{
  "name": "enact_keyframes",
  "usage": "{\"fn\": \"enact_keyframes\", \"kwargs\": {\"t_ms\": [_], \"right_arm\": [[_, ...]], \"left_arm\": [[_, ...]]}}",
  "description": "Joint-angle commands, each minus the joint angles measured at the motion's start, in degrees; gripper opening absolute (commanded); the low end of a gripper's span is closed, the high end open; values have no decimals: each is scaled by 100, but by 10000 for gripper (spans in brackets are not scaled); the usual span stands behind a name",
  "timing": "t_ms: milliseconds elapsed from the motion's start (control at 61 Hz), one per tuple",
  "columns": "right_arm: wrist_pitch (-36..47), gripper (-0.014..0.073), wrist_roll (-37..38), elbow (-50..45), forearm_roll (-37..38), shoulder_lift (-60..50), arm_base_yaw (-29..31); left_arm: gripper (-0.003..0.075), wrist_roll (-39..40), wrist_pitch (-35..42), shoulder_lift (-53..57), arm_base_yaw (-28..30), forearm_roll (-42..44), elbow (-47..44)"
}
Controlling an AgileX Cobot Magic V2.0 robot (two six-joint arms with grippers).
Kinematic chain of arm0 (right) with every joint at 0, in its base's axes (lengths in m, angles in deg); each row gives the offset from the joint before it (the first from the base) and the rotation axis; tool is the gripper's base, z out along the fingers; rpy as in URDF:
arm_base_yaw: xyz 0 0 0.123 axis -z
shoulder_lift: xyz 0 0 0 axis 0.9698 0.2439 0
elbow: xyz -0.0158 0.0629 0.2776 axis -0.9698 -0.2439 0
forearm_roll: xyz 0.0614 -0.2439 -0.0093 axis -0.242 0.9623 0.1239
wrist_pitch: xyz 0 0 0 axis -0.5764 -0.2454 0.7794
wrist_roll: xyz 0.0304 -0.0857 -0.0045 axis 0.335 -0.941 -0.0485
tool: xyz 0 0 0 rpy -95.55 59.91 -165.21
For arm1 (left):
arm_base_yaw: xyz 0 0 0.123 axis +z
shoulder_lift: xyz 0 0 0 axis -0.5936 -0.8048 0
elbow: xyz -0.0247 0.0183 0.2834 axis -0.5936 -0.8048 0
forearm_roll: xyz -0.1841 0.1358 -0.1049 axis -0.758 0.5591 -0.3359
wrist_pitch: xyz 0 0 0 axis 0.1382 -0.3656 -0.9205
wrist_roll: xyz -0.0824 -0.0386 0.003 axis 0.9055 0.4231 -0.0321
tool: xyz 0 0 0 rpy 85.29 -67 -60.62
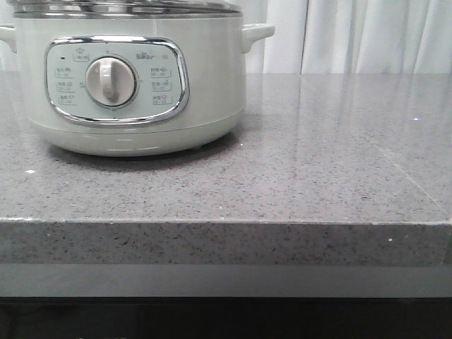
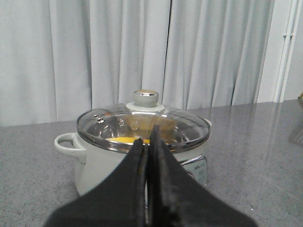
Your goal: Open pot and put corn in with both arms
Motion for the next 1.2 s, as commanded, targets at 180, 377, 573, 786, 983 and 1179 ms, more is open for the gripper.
{"fn": "enact_keyframes", "kwargs": {"t_ms": [180, 377, 573, 786, 983, 1179], "right_arm": [[431, -67, -76, 138, 26, 30, 26], [431, -67, -76, 138, 26, 30, 26], [431, -67, -76, 138, 26, 30, 26], [431, -67, -76, 138, 26, 30, 26], [415, -67, -76, 138, 26, 30, 26], [413, -67, -76, 138, 26, 30, 26]], "left_arm": [[-18, -2, 483, -64, -16, -86, -104], [-18, -2, 493, -64, -16, -22, -104], [-18, 705, 596, -64, 332, 677, -136], [-18, 1276, 1165, 409, 1663, 757, -894], [-18, 1276, 1250, 701, 2469, 757, -1540], [-18, 1276, 1280, 814, 2689, 757, -2063]]}}
